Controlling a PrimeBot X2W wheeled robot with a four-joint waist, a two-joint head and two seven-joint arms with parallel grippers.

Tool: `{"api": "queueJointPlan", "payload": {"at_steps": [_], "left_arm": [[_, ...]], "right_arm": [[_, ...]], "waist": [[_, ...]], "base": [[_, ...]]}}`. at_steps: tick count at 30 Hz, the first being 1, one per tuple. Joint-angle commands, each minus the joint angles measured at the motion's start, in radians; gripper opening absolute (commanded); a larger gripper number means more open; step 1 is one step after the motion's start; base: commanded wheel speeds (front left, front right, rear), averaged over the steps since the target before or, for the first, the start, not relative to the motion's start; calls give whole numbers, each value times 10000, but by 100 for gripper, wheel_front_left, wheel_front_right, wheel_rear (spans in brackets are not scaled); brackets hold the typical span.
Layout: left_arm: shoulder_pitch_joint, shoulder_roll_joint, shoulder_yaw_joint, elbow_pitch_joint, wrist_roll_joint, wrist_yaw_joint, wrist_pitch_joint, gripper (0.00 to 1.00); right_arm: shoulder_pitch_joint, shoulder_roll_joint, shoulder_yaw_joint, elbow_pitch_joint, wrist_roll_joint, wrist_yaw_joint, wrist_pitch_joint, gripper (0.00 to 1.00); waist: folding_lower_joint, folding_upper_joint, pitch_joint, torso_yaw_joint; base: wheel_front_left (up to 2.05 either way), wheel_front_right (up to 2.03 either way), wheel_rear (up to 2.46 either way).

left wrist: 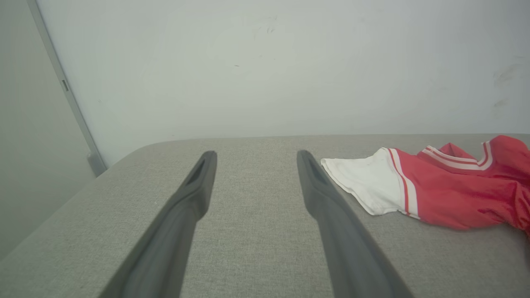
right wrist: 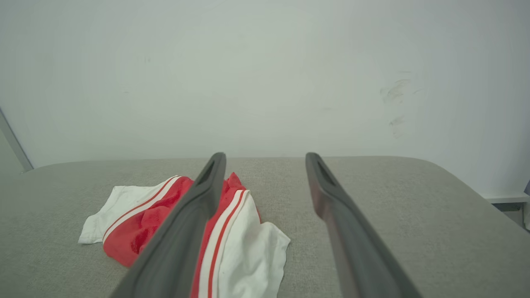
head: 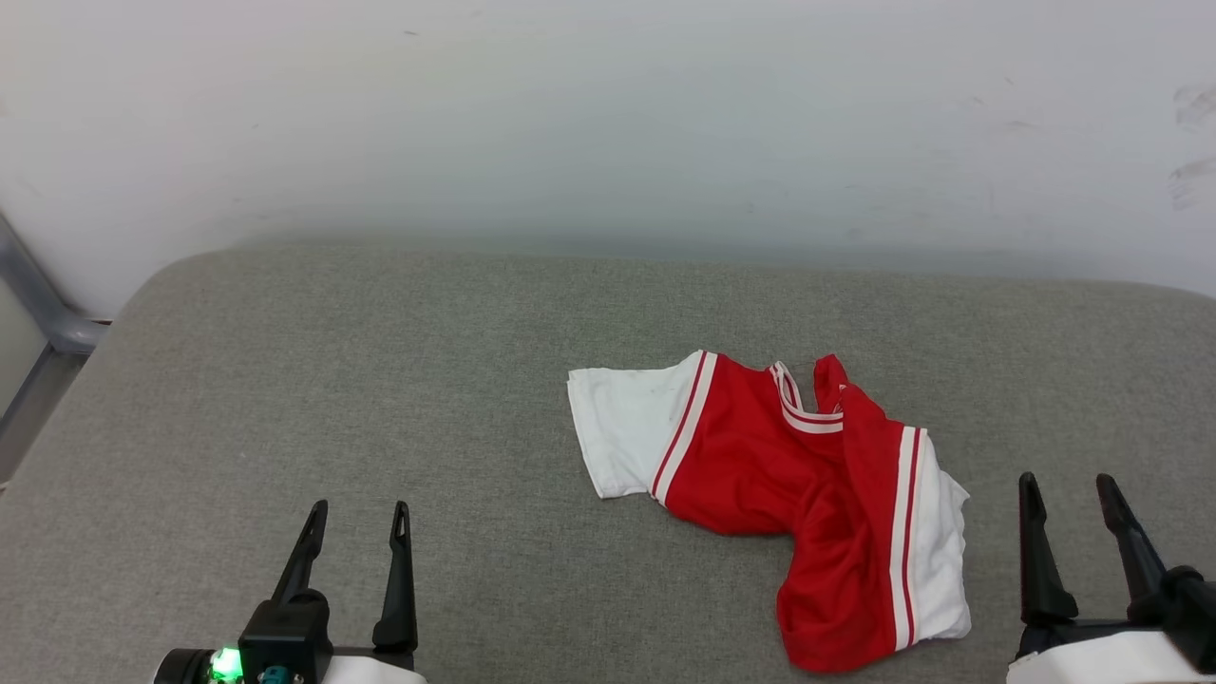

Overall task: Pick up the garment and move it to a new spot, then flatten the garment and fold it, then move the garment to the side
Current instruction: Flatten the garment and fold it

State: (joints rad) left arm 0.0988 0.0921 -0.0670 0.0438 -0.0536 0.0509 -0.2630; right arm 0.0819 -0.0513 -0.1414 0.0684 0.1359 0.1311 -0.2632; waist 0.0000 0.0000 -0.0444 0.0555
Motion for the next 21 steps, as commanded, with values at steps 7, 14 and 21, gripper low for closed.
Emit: {"api": "queueJointPlan", "payload": {"at_steps": [7, 14, 21], "left_arm": [[19, -125, 60, -55, 161, -130, -27, 100], [-115, -185, 121, -35, 227, -228, -27, 100], [-304, -249, 195, -97, 224, -301, -27, 100]], "right_arm": [[-1048, 22, -503, -444, -817, -7, -25, 100], [-2430, -831, -232, 225, -1472, -7, -21, 100], [-3729, -3373, 2067, 1484, 518, -8, 3352, 100]], "waist": [[0, 0, 107, 8], [0, 0, 308, 125], [0, 0, 779, 256]], "base": [[0, 0, 0], [0, 0, 0], [0, 0, 0]]}}
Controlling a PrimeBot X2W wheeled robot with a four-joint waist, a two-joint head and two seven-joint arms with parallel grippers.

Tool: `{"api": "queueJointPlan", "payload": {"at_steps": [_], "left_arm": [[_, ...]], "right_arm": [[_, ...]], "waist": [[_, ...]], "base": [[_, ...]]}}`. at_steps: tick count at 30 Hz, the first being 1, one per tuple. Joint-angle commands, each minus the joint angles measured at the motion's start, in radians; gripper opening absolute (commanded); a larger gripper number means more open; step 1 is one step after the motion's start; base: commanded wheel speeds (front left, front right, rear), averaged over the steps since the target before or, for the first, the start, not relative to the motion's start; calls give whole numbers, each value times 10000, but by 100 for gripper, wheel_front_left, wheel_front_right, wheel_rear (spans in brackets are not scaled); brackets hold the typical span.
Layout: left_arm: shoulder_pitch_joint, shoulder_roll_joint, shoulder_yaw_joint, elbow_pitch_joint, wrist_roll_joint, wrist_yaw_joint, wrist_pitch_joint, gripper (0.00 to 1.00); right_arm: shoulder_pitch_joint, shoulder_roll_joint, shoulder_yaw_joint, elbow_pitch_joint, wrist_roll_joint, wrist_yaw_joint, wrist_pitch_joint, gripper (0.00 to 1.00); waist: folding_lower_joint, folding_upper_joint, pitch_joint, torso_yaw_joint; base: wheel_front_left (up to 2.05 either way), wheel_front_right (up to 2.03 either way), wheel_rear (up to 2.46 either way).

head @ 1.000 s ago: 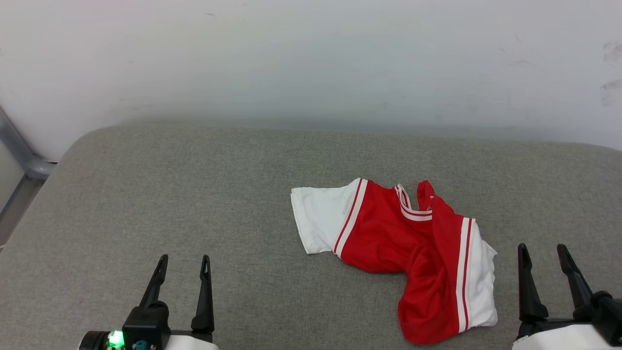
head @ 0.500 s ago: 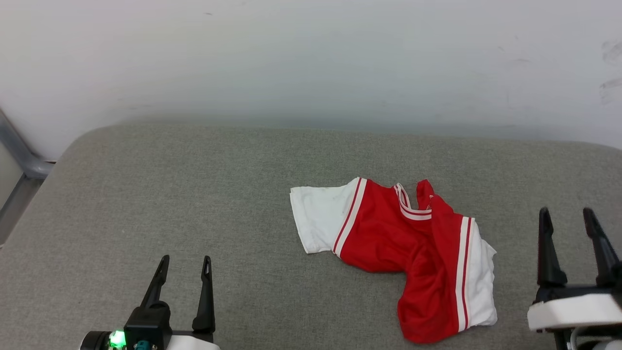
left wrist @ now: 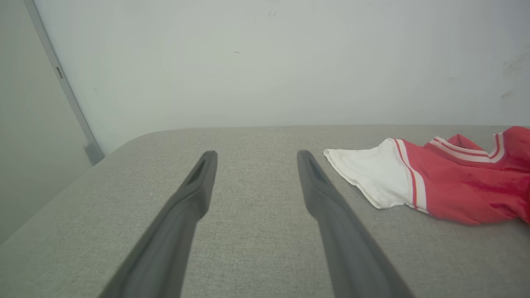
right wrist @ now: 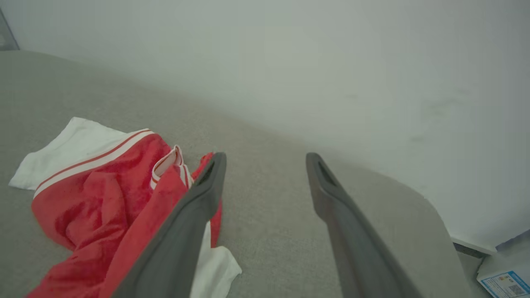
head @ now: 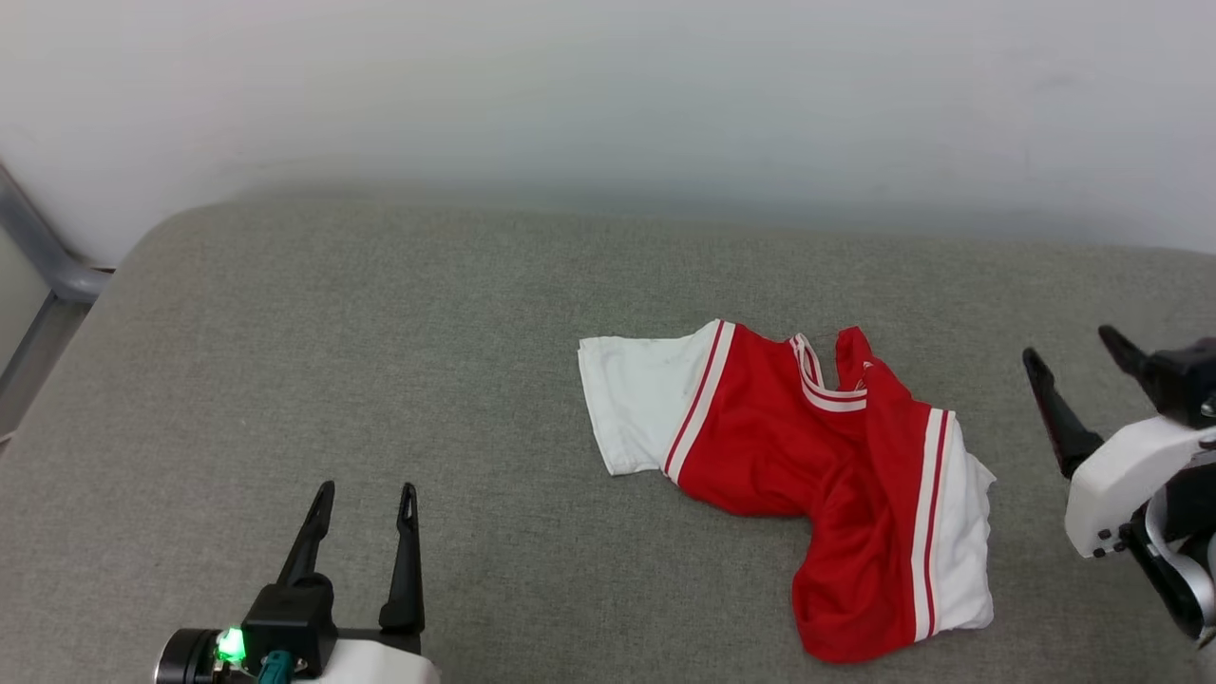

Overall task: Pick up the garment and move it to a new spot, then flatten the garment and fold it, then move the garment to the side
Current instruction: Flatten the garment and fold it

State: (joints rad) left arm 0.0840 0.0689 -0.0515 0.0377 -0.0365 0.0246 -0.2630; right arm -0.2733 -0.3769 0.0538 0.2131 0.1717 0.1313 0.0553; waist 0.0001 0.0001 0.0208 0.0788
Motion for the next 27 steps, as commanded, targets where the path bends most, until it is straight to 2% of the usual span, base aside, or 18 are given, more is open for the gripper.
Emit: {"api": "queueJointPlan", "payload": {"at_steps": [1, 9, 13, 20, 27], "left_arm": [[-197, -19, 45, -43, 52, -53, -27, 100], [-691, -79, -23, -120, 85, -140, -27, 100], [-985, -104, -42, -177, 48, -176, -27, 100], [-1446, -154, -250, -199, -4, -136, -27, 100], [-1529, -175, -216, -105, -47, -80, -27, 100]], "right_arm": [[-263, -472, 426, 84, 461, -10, 699, 100], [-756, -2368, 2488, 126, 2691, -10, 4081, 100], [-1082, -2820, 3178, 229, 3407, -10, 5120, 100], [-1698, -3145, 4254, 965, 3862, -10, 5953, 100], [-1427, -3012, 5718, 2032, 4416, 10, 6193, 100]], "waist": [[-1, -1, 214, 39], [-1, -1, 959, 283], [-1, -1, 1437, 456], [-1, -1, 2137, 780], [-1, -1, 2277, 883]], "base": [[0, 0, 0], [0, 0, 0], [0, 0, 0], [0, 0, 0], [0, 0, 0]]}}
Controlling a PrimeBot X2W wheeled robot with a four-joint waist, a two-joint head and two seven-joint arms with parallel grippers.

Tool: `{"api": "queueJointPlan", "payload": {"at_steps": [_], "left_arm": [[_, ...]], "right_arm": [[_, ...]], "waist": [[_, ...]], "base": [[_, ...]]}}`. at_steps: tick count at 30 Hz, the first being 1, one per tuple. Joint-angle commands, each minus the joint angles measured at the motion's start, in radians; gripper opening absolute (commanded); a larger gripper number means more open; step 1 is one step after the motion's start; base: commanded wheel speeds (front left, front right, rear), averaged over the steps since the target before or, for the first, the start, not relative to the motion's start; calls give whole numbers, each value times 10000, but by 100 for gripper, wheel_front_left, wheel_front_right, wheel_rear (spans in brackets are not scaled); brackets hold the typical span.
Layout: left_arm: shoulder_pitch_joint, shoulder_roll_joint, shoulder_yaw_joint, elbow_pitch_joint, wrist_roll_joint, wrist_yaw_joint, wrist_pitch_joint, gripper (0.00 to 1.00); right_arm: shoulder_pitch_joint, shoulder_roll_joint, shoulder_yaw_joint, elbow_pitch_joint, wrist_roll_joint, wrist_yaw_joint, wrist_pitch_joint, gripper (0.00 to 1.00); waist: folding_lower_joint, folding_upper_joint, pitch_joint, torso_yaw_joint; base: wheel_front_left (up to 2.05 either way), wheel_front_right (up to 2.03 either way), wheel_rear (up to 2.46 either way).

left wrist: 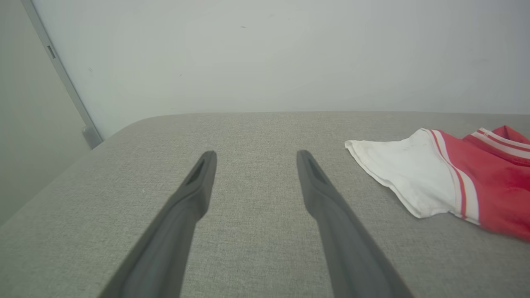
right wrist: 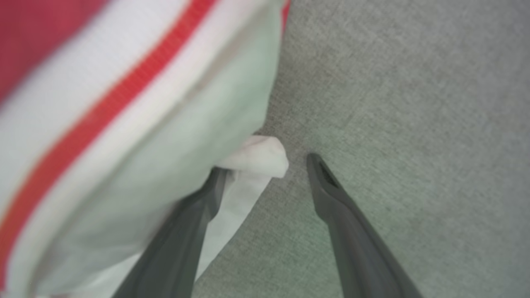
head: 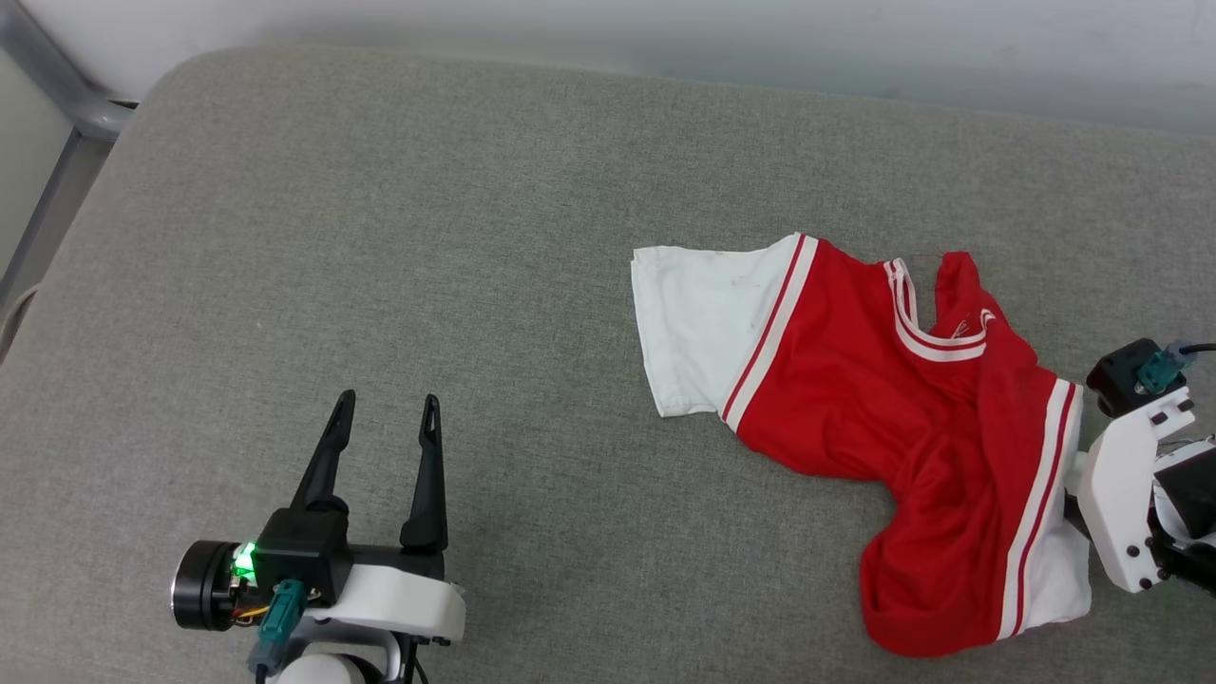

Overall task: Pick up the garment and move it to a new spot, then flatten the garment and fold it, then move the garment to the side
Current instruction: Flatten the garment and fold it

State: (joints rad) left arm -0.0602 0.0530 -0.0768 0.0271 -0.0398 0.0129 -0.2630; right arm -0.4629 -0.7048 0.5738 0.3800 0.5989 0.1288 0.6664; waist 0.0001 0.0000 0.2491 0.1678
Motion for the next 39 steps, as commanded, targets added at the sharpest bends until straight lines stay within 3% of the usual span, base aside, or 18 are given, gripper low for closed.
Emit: {"api": "queueJointPlan", "payload": {"at_steps": [1, 3, 4, 5, 6, 12, 19, 24, 31, 32, 33, 39], "left_arm": [[-69, -17, 50, 10, -11, 49, -27, 100], [-30, -20, 65, 13, -3, 69, -27, 100], [18, -20, 85, 19, 12, 72, -27, 100], [58, -22, 87, 24, 25, 89, -27, 100], [78, -24, 101, 32, 29, 84, -27, 100], [159, -24, 142, 84, 84, 38, -27, 100], [347, -27, 205, 56, 107, 36, -27, 100], [326, -28, 198, 10, 121, 10, -27, 100], [308, -29, 313, 33, 128, 6, -27, 100], [313, -30, 336, 40, 122, 8, -27, 100], [339, -29, 367, 51, 126, 13, -27, 100], [500, -4, 508, 137, 157, -32, -27, 100]], "right_arm": [[455, 277, 648, 463, 219, 35, 20, 100], [434, 285, 809, 548, 290, 41, -56, 100], [397, 285, 917, 623, 359, 44, -153, 65], [321, 277, 945, 671, 404, 44, -338, 5], [222, 252, 987, 713, 453, 39, -506, 0], [-541, -80, 433, 933, 766, 7, -1830, 0], [-339, -644, -578, 1781, 971, 13, -2688, 0], [-82, -584, -1168, 2984, 814, 13, -2974, 0], [-172, 60, -1712, 4689, 568, 13, -3455, 0], [-273, 167, -1837, 4783, 534, 13, -3700, 44], [-347, 241, -1909, 4837, 464, 13, -3951, 97], [-623, 610, -2490, 4760, -135, 13, -6079, 100]], "waist": [[-1, 0, -19, -20], [-1, 0, -50, -53], [-1, 0, -82, -93], [-1, 0, -113, -132], [-1, 0, -150, -175], [-1, 0, -451, -430], [-1, 0, -737, -547], [-1, 0, -727, -480], [-1, 0, -628, -365], [-1, 0, -641, -371], [-1, 0, -669, -390], [-1, 0, -1078, -603]], "base": [[0, 0, 0], [0, 0, 0], [0, 0, 0], [0, 0, 0], [0, 0, 0], [0, 0, 0], [0, 0, 0], [0, 0, 0], [0, 0, 0], [0, 0, 0], [0, 0, 0], [0, 0, 0]]}}
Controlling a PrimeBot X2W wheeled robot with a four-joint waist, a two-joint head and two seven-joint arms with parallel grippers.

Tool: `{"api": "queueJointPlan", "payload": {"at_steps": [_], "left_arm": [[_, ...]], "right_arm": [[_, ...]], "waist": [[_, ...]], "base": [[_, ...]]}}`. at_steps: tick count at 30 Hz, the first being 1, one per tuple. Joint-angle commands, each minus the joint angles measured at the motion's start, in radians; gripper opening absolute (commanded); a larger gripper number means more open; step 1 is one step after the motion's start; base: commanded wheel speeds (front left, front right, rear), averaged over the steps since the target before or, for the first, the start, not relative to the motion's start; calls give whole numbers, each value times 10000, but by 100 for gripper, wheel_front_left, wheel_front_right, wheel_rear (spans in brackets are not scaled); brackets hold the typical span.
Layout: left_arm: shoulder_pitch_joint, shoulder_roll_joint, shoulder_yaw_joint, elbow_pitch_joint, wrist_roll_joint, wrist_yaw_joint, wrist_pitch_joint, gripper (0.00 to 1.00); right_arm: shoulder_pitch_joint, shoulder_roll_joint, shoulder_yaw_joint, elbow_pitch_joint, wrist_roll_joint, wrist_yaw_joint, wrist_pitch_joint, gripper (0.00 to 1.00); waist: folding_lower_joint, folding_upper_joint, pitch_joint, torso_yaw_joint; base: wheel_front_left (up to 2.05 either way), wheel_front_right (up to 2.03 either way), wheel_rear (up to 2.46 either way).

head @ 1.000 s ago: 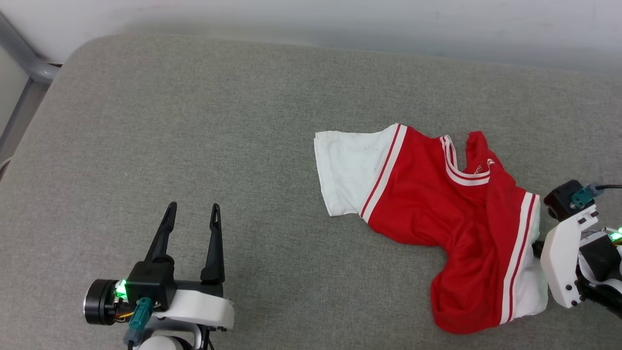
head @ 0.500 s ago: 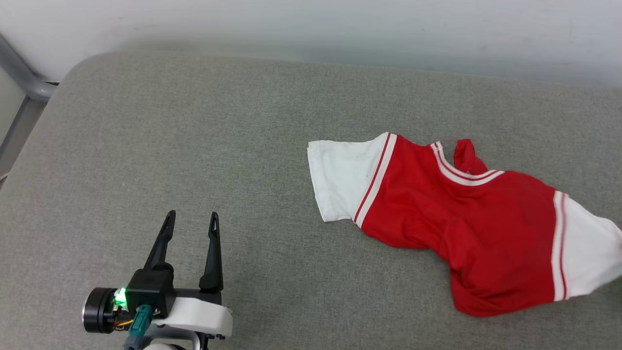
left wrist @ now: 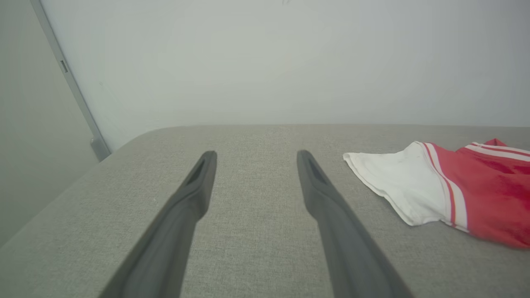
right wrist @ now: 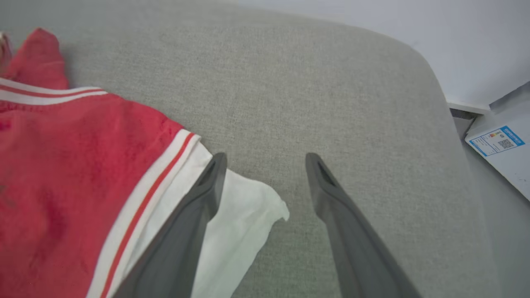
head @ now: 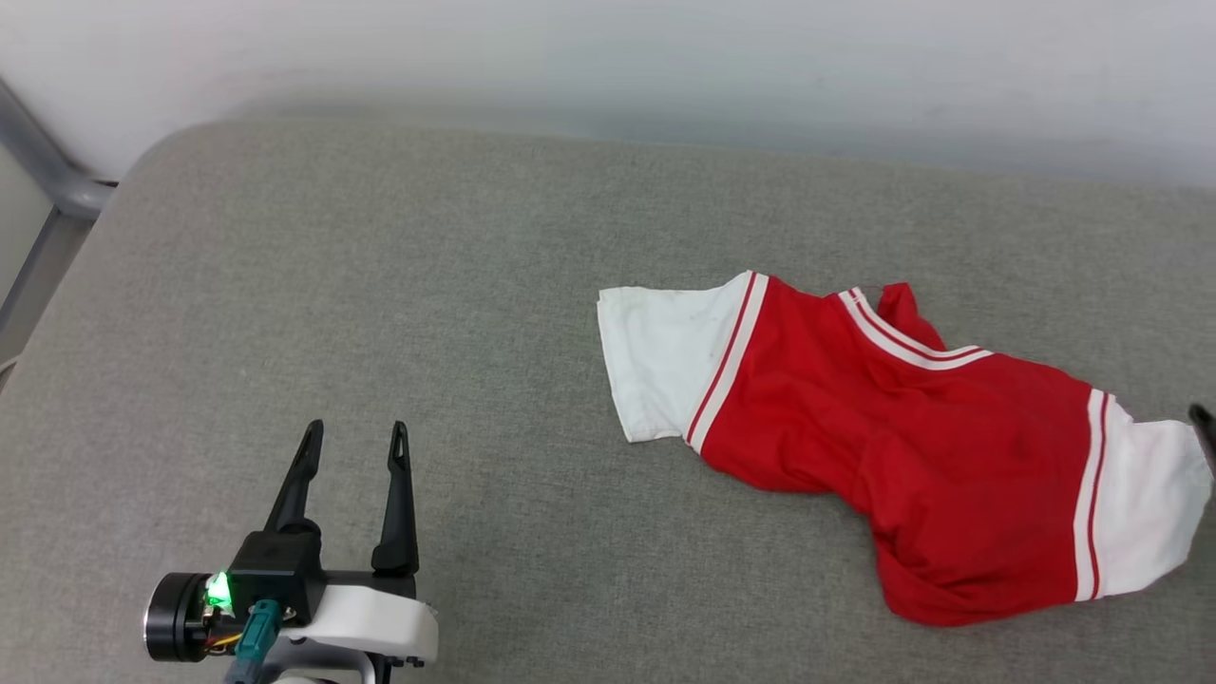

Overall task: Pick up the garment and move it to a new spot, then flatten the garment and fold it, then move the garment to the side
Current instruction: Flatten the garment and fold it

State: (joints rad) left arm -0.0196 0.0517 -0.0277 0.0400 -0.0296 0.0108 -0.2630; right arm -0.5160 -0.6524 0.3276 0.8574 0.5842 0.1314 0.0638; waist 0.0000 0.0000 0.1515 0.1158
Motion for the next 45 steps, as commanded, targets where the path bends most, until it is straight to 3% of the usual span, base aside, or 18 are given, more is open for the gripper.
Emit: {"api": "queueJointPlan", "payload": {"at_steps": [1, 9, 15, 21, 26, 30, 38, 45], "left_arm": [[107, 25, 37, 17, 62, -37, -27, 100], [-511, 445, 211, 193, -47, -609, -27, 100], [-1778, 1178, -52, 944, -391, -1232, -27, 100], [-3578, 2016, -950, 2083, -1160, -1391, 350, 100], [-5003, 2893, -2259, 2638, -2561, -1398, 1539, 100], [-6198, 3574, -3207, 2952, -3715, -1401, 2611, 100], [-8448, 4606, -5206, 3608, -5766, -1403, 6041, 100], [-9726, 4902, -6664, 4341, -7246, -1404, 8398, 100]], "right_arm": [[-101, 180, -165, -99, -112, -14, -443, 100], [614, 1266, -1459, -1040, -1273, -14, -2559, 100], [1621, 2363, -2716, -2550, -2145, -14, -2899, 100], [2928, 3767, -3949, -4975, -3242, -14, -2809, 100], [3948, 4933, -4418, -7073, -4028, -14, -2394, 100], [4499, 5470, -4456, -8283, -4426, -14, -1995, 100], [4588, 5833, -4461, -9342, -4705, -14, -1625, 100], [4230, 5920, -4440, -9418, -4770, -14, -1699, 100]], "waist": [[0, 0, -183, -137], [0, 0, -654, -570], [0, 0, -766, -804], [0, 0, -695, -1145], [0, 0, -466, -1532], [0, 0, -157, -1863], [0, 0, 701, -2423], [0, 0, 1440, -2767]], "base": [[0, 0, 0], [0, 0, 0], [0, 0, 0], [0, 0, 0], [0, 0, 0], [0, 0, 0], [0, 0, 0], [0, 0, 0]]}}
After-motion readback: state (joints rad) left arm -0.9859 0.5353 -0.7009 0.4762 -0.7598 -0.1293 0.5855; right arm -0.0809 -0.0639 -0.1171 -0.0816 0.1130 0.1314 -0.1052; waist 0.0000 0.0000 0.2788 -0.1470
